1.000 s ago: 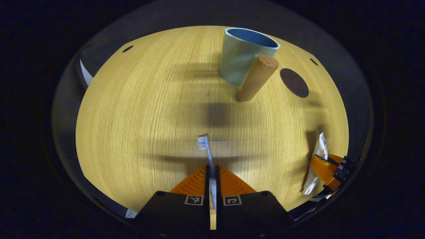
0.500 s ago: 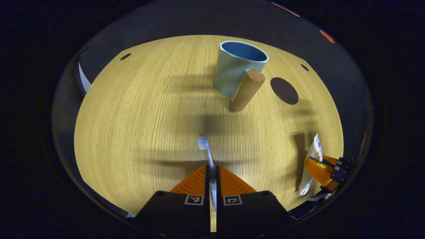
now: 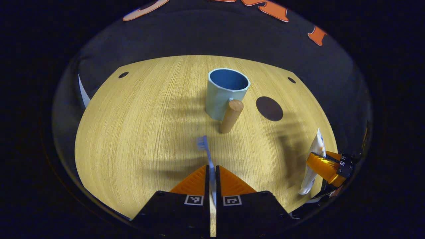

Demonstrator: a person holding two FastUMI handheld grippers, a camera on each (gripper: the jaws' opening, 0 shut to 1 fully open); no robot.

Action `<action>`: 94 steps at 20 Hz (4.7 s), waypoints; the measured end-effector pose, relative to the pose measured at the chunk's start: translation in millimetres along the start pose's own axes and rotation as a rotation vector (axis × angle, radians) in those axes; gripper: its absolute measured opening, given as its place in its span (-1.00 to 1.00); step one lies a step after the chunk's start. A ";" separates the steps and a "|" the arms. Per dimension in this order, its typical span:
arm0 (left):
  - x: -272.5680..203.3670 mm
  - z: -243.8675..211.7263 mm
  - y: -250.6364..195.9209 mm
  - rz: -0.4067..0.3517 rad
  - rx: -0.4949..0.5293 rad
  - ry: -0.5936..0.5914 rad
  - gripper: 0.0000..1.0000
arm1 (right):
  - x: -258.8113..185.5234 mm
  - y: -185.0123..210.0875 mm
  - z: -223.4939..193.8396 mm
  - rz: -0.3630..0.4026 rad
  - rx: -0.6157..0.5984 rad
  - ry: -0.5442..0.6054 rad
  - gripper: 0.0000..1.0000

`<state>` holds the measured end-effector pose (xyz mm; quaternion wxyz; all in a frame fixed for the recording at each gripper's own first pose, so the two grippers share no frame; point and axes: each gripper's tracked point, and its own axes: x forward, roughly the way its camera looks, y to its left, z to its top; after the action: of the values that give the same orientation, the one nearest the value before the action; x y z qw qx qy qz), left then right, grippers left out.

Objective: Put the toothbrush and toothpaste on the desktop into the cup, then pick up the cup and place it on the coaster on the desktop.

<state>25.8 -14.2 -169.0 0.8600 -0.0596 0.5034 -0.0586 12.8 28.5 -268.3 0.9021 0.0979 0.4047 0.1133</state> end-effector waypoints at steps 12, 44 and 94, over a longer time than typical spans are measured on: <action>-26.1 47.1 -4.0 -0.055 0.040 -0.266 -0.87 | -19.4 3.9 53.5 -0.010 -0.029 -0.220 -0.87; -46.4 159.4 5.3 -0.008 0.113 -0.681 -0.87 | -100.6 -1.8 179.7 -0.097 -0.159 -0.633 -0.88; 58.9 142.2 -9.4 -0.024 0.285 -0.556 -0.82 | -19.9 -2.3 182.9 -0.078 -0.134 -0.554 -0.88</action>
<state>178.1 -26.7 -149.0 0.9636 0.0418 0.2351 -0.1202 137.9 5.1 -135.4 0.9865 0.0495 0.1377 0.0739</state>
